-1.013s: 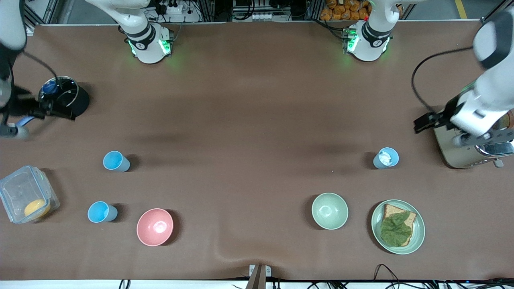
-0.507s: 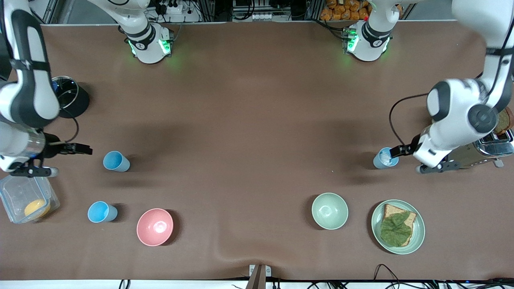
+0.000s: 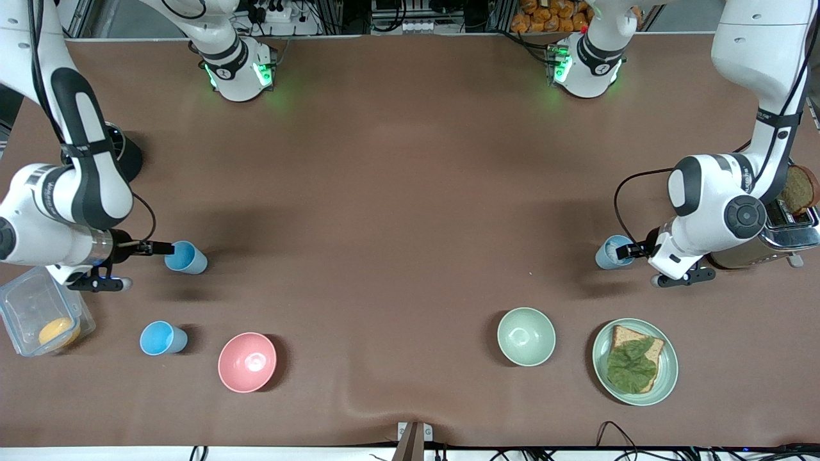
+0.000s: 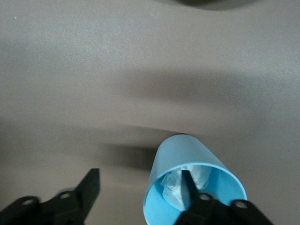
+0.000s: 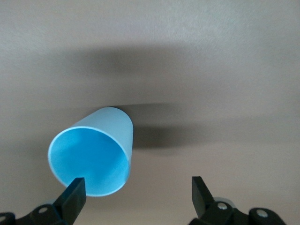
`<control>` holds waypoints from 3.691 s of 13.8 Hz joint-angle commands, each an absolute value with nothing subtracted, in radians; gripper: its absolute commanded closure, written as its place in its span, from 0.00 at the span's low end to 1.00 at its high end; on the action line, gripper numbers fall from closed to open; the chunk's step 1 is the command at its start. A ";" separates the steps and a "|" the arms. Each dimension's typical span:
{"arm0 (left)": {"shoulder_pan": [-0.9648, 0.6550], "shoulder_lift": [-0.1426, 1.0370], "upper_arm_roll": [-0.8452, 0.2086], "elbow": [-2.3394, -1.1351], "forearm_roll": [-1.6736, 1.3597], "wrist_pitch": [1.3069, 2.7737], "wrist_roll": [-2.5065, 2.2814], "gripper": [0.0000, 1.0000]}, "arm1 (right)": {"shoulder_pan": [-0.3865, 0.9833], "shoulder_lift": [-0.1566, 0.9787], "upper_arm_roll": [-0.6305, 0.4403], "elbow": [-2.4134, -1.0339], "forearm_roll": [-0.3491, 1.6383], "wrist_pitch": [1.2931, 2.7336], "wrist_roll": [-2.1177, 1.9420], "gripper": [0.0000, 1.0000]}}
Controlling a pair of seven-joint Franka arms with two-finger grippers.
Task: Stack blue cups with both arms
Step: 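Close the right gripper on one cup while the left gripper grasps another, then carry the blue cup with the left gripper toward the table middle, then set down the left gripper's cup while the right gripper carries its cup over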
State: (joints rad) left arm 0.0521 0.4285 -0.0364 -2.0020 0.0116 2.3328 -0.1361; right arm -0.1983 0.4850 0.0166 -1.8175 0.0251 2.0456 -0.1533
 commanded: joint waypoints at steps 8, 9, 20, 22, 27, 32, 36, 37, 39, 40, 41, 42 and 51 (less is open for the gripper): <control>0.043 0.396 -0.294 -1.927 -0.015 2.315 -0.166 1.00 | -0.215 0.580 0.032 -1.796 0.020 2.098 -0.167 1.00; 0.028 0.420 -0.329 -1.886 -0.015 2.310 -0.234 1.00 | -0.213 0.580 0.032 -1.792 0.020 2.098 -0.167 1.00; -0.348 0.735 -0.322 -1.545 0.113 2.309 -0.791 1.00 | -0.175 0.535 0.043 -1.654 0.021 1.925 -0.238 1.00; -0.380 0.758 -0.302 -1.526 0.114 2.312 -0.801 1.00 | -0.163 0.519 0.060 -1.644 0.023 1.918 -0.247 1.00; -0.431 0.779 -0.302 -1.525 0.112 2.318 -0.836 1.00 | -0.086 0.525 0.094 -1.602 0.076 1.884 -0.241 1.00; -0.507 0.765 -0.302 -1.529 0.117 2.316 -0.911 1.00 | 0.003 0.523 0.095 -1.600 0.164 1.865 -0.128 1.00; -0.534 0.755 -0.296 -1.531 0.118 2.307 -0.953 0.01 | 0.054 0.517 0.097 -1.600 0.181 1.859 -0.042 1.00; -0.534 0.738 -0.296 -1.534 0.121 2.293 -0.962 0.00 | 0.055 0.515 0.097 -1.600 0.181 1.859 -0.038 1.00; -0.517 0.675 -0.298 -1.531 0.123 2.208 -0.974 0.00 | 0.058 0.515 0.098 -1.600 0.184 1.852 -0.037 1.00; -0.506 0.628 -0.296 -1.531 0.121 2.159 -0.976 0.00 | 0.063 0.515 0.097 -1.600 0.190 1.852 -0.037 1.00; -0.473 0.577 -0.296 -1.531 0.117 2.117 -0.973 0.00 | 0.069 0.515 0.097 -1.600 0.199 1.852 -0.034 1.00; -0.421 0.519 -0.305 -1.532 0.111 2.070 -0.968 0.00 | 0.071 0.515 0.098 -1.600 0.199 1.850 -0.014 1.00; -0.115 0.178 -0.299 -1.525 0.109 1.726 -0.651 0.00 | 0.213 0.520 0.097 -1.562 0.270 1.865 0.240 1.00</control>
